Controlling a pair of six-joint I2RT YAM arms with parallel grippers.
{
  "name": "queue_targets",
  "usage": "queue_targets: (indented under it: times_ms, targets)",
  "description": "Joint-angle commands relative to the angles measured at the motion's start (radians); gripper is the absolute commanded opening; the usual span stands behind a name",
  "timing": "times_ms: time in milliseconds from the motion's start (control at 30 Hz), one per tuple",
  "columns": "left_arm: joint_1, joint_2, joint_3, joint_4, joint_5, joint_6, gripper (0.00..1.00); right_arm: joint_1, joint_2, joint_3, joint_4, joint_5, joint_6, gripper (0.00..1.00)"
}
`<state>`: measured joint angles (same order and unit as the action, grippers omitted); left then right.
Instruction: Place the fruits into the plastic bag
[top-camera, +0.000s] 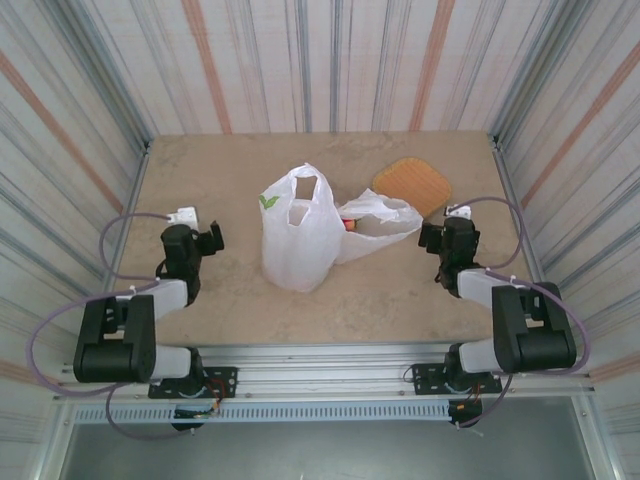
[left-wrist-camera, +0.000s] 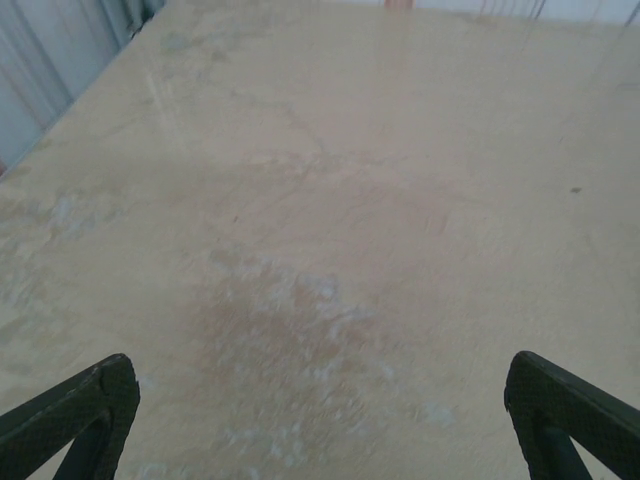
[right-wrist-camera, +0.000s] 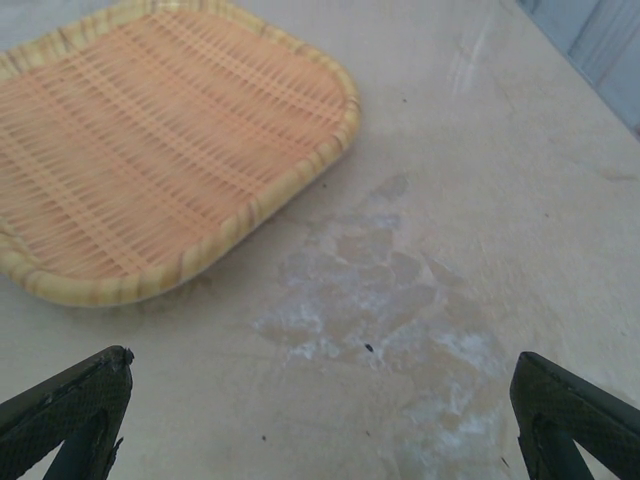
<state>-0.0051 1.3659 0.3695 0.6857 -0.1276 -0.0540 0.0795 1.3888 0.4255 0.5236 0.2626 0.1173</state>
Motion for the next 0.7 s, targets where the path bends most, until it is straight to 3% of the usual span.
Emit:
queue_targets:
  times_ms: [0,100,300,667]
  targets:
    - [0.012,0.085,-0.025,0.167,0.074,0.044,0.99,-0.011,0.028,0.028,0.086,-0.042,-0.053,0.99]
    - [0.006,0.151,-0.001,0.204,0.097,0.072,0.99,-0.027,0.057,0.016,0.146,-0.064,-0.064,0.99]
    - [0.002,0.139,0.013,0.149,0.105,0.072,0.99,-0.096,0.170,-0.048,0.375,-0.156,-0.021,0.99]
    - [-0.025,0.142,0.030,0.124,0.068,0.097,0.99,-0.101,0.154,-0.040,0.326,-0.162,-0.014,0.99]
